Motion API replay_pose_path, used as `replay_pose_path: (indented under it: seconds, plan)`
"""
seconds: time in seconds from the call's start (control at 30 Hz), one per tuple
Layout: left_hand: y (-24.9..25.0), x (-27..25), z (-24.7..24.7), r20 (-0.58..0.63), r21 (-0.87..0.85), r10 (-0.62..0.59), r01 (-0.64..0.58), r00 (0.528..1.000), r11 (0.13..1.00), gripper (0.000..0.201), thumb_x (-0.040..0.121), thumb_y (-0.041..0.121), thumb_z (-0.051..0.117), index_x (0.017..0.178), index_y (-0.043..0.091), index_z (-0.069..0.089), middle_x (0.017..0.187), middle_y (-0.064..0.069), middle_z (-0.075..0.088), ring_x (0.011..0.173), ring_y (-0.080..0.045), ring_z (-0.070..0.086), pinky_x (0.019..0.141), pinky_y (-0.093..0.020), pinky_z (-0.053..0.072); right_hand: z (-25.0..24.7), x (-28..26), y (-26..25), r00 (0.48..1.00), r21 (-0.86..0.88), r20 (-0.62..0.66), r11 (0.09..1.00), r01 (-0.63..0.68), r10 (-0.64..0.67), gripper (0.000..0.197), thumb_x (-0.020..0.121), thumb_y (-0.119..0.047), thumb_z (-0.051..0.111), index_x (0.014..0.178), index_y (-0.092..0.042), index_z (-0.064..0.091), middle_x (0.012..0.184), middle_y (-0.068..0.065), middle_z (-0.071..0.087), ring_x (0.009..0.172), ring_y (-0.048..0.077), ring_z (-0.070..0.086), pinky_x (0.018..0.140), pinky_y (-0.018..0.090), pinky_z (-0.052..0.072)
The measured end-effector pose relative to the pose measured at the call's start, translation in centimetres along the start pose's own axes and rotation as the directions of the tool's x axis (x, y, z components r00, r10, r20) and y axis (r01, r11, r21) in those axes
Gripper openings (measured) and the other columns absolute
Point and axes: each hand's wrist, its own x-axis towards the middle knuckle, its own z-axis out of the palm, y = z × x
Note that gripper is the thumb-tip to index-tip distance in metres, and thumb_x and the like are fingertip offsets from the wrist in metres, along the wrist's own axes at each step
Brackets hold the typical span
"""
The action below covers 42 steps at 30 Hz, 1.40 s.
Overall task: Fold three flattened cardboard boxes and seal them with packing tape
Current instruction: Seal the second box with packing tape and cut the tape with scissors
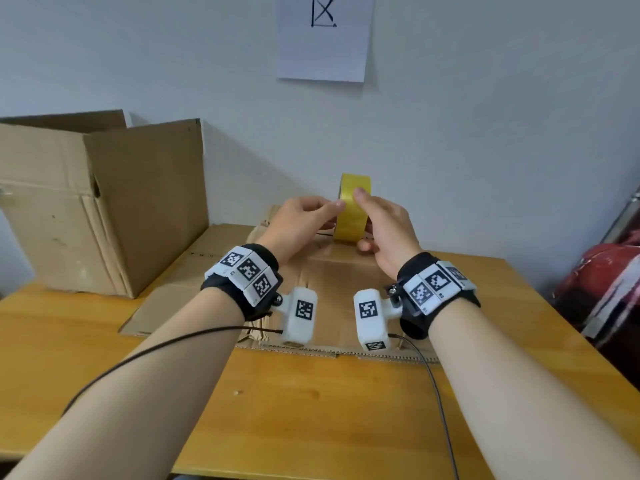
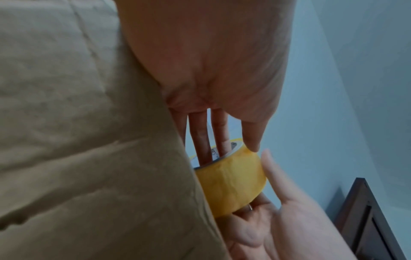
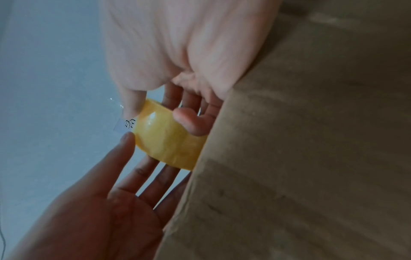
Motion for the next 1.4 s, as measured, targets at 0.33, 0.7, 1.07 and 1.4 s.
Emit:
replay_pose_path:
  seconds: [0.33, 0.7, 1.07, 1.4]
  plan:
    - [0.0, -0.2, -0.3, 0.042, -0.05, 0.025, -0.023, 0.999, 0.998, 0.025, 0.088, 0.04, 0.074, 0.094, 0.016, 0.076, 0.097, 0.003, 0.077, 0.097, -0.01, 0.072, 0.09, -0.024, 0.051, -0.4, 0.0, 0.1, 0.997, 0.113, 0.082, 0.994, -0.001, -0.008, 0.024, 0.096, -0.038, 0.065, 0.09, -0.015, 0.07, 0.087, 0.01, 0.061, 0.063, 0.017, 0.05, 0.041, 0.024, 0.026]
    - [-0.2, 0.5, -0.1, 0.026, -0.052, -0.013, 0.015, 1.0, 0.999, 0.039, 0.089, 0.046, 0.071, 0.094, 0.007, 0.072, 0.093, -0.002, 0.077, 0.095, -0.018, 0.072, 0.086, -0.026, 0.052, -0.7, -0.2, 0.3, 0.986, 0.156, 0.15, 0.987, 0.048, -0.072, 0.013, 0.098, -0.02, 0.063, 0.1, -0.012, 0.073, 0.093, 0.007, 0.073, 0.074, 0.017, 0.063, 0.046, 0.026, 0.034]
    - [-0.1, 0.1, -0.2, 0.017, -0.059, -0.002, 0.003, 1.0, 0.998, 0.026, 0.083, 0.033, 0.08, 0.097, 0.011, 0.073, 0.09, 0.005, 0.076, 0.08, -0.001, 0.068, 0.071, -0.009, 0.048, -1.0, 0.3, 0.6, 0.979, 0.214, 0.161, 0.973, 0.089, -0.125, 0.023, 0.105, -0.02, 0.05, 0.108, -0.01, 0.071, 0.103, 0.009, 0.072, 0.091, 0.019, 0.067, 0.064, 0.029, 0.052]
    - [-0.1, -0.1, 0.1, 0.004, 0.034, -0.011, 0.011, 1.0, 0.999, 0.025, 0.08, 0.033, 0.083, 0.087, 0.011, 0.073, 0.085, -0.001, 0.076, 0.068, -0.006, 0.064, 0.064, -0.016, 0.049, -0.9, 0.6, 0.7, 0.977, 0.098, 0.174, 0.99, 0.104, -0.12, 0.039, 0.093, 0.004, 0.043, 0.121, -0.006, 0.069, 0.096, 0.006, 0.072, 0.083, 0.018, 0.064, 0.062, 0.025, 0.048]
